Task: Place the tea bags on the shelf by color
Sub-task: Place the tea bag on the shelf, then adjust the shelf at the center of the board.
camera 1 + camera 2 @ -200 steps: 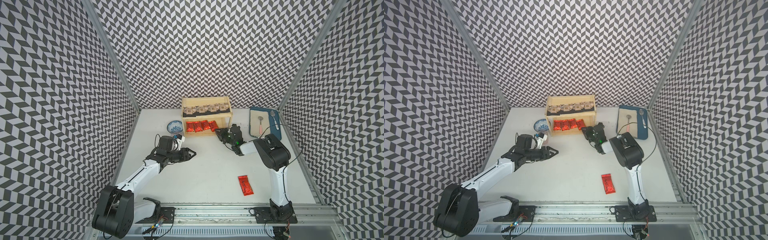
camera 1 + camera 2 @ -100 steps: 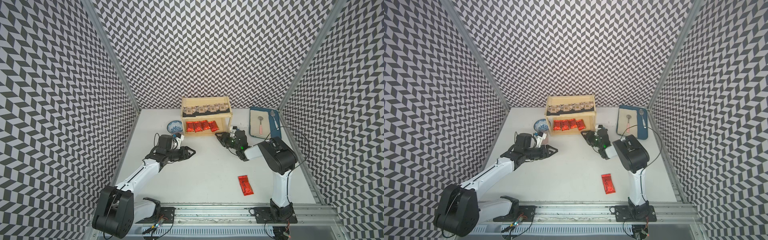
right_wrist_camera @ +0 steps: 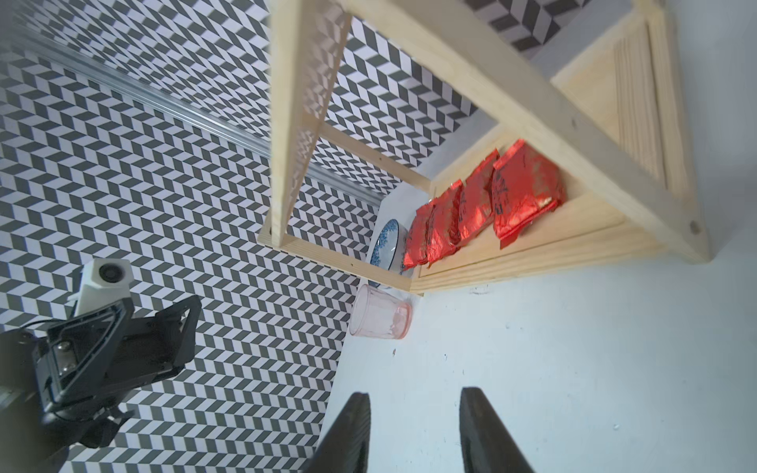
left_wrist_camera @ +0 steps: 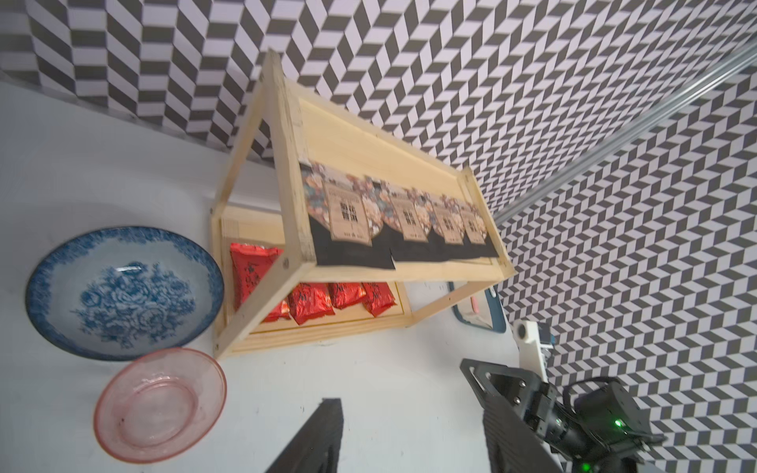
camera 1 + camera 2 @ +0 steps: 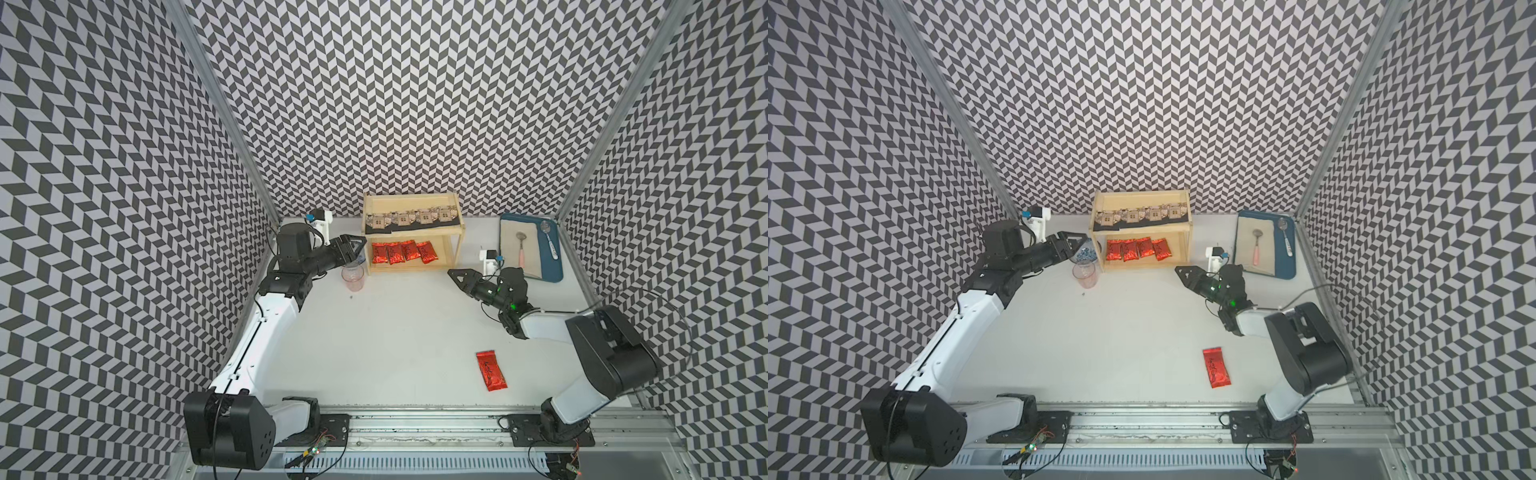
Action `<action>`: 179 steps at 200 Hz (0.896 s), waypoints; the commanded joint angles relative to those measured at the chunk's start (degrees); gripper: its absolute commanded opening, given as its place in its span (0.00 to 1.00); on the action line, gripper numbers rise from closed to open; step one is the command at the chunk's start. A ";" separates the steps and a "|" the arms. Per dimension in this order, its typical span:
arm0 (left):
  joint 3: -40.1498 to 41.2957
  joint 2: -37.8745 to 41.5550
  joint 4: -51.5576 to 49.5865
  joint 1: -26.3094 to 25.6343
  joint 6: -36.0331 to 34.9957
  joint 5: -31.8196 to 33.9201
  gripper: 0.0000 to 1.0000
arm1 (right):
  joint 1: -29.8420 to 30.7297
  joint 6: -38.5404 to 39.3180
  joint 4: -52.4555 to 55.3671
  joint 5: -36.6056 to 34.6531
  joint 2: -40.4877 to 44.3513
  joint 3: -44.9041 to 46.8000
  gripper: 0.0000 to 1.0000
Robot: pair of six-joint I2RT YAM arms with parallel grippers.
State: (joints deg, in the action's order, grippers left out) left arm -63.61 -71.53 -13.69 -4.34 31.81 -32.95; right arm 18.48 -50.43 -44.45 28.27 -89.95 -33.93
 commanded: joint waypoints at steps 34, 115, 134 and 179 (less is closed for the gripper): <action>-3.37 -6.78 6.86 2.32 5.70 1.88 0.74 | -0.55 13.78 18.04 -6.22 14.36 0.99 0.44; -16.17 -21.70 6.75 1.20 4.86 0.36 0.78 | -2.34 15.71 21.14 -4.32 17.74 1.45 0.49; -16.37 -23.06 6.76 -0.23 4.62 0.43 0.78 | -3.16 15.43 20.72 -3.45 17.61 1.61 0.50; -15.28 -22.94 5.96 -1.02 3.70 1.84 0.78 | -4.08 15.45 20.72 -2.21 17.94 1.98 0.50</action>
State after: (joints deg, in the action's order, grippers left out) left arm -78.72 -95.37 -8.03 -5.26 36.93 -31.53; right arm 15.00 -35.81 -22.24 24.77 -73.52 -32.77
